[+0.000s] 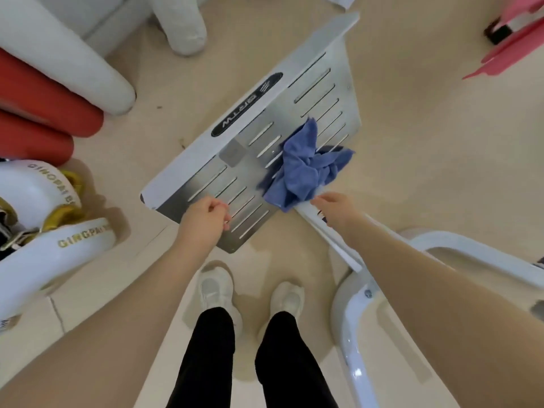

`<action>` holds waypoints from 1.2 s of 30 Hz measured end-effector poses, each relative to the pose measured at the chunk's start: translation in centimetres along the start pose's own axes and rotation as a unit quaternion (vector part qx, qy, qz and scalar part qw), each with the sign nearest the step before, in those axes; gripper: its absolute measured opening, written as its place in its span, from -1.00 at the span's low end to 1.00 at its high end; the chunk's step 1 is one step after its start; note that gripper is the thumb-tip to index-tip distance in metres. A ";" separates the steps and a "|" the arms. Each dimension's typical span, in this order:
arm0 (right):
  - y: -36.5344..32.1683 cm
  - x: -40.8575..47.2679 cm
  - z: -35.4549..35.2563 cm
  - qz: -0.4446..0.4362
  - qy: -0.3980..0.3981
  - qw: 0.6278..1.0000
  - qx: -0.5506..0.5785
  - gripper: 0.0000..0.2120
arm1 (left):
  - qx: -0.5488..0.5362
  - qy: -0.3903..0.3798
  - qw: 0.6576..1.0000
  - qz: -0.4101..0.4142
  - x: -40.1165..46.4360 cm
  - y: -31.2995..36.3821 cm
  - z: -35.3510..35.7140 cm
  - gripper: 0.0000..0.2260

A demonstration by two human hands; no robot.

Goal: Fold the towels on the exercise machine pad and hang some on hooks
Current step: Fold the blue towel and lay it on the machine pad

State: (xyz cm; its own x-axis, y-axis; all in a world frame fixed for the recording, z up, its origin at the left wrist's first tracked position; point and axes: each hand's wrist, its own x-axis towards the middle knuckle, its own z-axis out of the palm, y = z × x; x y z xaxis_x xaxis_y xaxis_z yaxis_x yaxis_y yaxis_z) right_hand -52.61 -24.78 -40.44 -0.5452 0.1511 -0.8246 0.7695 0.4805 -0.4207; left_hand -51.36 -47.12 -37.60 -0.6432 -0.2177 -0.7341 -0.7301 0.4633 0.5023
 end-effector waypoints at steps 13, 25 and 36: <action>7.3 17.7 14.4 -0.060 0.016 0.948 -0.312 -0.52 | 0.020 -0.062 0.998 -0.006 13.2 -11.9 7.6 -0.77; -4.3 1.0 1.4 -0.115 -0.034 0.993 -0.016 -0.71 | 0.007 -0.112 0.992 0.059 1.4 1.6 0.3 -0.77; -18.4 -28.7 -15.4 -0.231 -0.121 0.959 0.110 -0.83 | 0.089 -0.080 0.931 0.344 -22.6 18.9 -11.9 -0.47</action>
State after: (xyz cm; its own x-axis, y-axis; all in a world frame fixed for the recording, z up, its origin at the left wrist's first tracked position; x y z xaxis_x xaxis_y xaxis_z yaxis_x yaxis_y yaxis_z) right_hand -56.23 -24.68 -3.27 -0.7720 -0.2515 -0.5838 0.5305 0.2510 -0.8097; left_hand -53.33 -43.68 -6.05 -0.8916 0.3076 -0.3324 -0.0984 0.5848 0.8052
